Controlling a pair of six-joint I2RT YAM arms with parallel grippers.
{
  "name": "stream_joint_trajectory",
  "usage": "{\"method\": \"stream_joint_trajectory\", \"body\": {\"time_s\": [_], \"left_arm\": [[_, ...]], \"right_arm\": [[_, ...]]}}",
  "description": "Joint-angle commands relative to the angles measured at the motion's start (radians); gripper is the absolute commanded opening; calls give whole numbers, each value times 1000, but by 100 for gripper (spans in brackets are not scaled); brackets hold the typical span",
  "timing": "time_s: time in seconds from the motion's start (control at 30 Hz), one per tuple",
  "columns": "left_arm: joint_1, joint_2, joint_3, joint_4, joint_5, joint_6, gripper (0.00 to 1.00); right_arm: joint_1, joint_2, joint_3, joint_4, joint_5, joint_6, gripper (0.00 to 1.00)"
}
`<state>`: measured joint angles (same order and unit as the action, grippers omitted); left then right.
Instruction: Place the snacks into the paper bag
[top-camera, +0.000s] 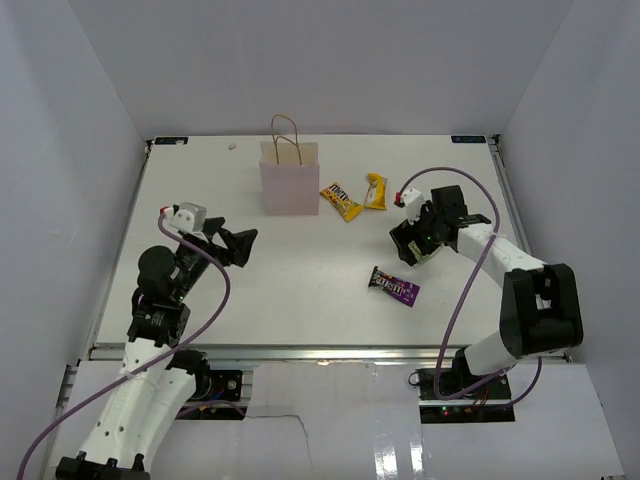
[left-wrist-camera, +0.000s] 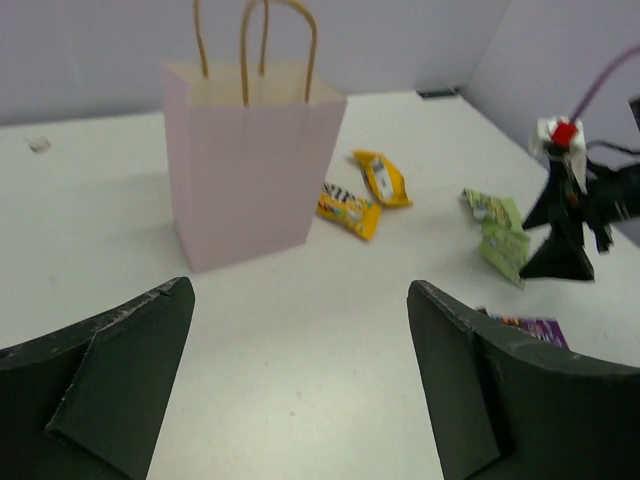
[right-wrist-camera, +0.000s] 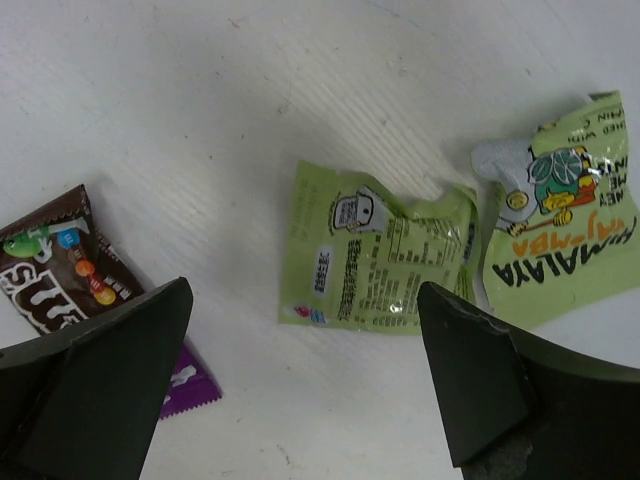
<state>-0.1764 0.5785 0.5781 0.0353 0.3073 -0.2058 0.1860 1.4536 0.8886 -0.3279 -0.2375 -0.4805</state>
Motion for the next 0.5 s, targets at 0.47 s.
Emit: {"method": "stream_joint_trajectory", "body": {"time_s": [0.47], "left_arm": [[-52,-46,-27,-98,9,57,98]], "right_arm": [[90,263,81,56,325,80,67]]}}
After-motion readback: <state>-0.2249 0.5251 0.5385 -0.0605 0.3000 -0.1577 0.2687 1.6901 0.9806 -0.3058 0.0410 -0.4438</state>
